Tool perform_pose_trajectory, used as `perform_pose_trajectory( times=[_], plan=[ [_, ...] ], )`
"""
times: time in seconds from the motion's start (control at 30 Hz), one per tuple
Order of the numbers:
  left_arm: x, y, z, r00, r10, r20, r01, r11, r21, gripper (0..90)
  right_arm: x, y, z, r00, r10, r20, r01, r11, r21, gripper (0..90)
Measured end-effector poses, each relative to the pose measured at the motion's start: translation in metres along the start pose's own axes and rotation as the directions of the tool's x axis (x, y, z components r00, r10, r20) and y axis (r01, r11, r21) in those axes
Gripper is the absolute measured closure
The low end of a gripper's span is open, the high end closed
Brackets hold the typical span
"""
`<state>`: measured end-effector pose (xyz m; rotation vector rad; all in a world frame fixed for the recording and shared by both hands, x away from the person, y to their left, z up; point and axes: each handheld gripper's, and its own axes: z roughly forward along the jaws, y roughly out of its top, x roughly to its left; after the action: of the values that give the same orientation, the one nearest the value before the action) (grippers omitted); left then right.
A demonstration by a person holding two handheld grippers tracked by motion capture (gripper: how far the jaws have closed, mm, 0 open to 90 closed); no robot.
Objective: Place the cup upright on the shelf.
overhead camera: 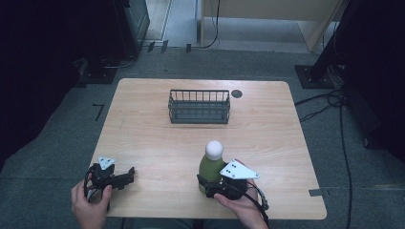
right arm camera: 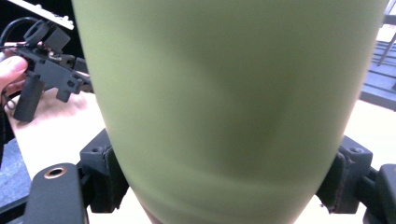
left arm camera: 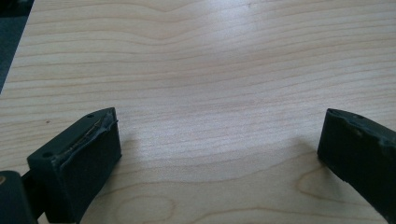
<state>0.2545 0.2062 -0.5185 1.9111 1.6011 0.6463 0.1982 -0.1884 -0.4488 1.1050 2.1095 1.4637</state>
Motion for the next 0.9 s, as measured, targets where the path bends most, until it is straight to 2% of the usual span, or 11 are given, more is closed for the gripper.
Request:
perform_pose_trajectory(
  times=[0.6, 0.9],
  plan=[
    [0.0, 0.0, 0.0, 1.0, -0.001, 0.0, 0.001, 1.0, -0.001, 0.0, -0.011, 0.027, 0.003, 0.9994, -0.008, 0.035, 0.008, 1.0, -0.019, 20.0],
    [0.0, 0.0, 0.0, 1.0, -0.001, -0.001, 0.001, 1.0, -0.003, 0.0, -0.022, 0.046, 0.01, 0.9983, -0.01, 0.058, 0.012, 1.0, -0.029, 20.1]
  ],
)
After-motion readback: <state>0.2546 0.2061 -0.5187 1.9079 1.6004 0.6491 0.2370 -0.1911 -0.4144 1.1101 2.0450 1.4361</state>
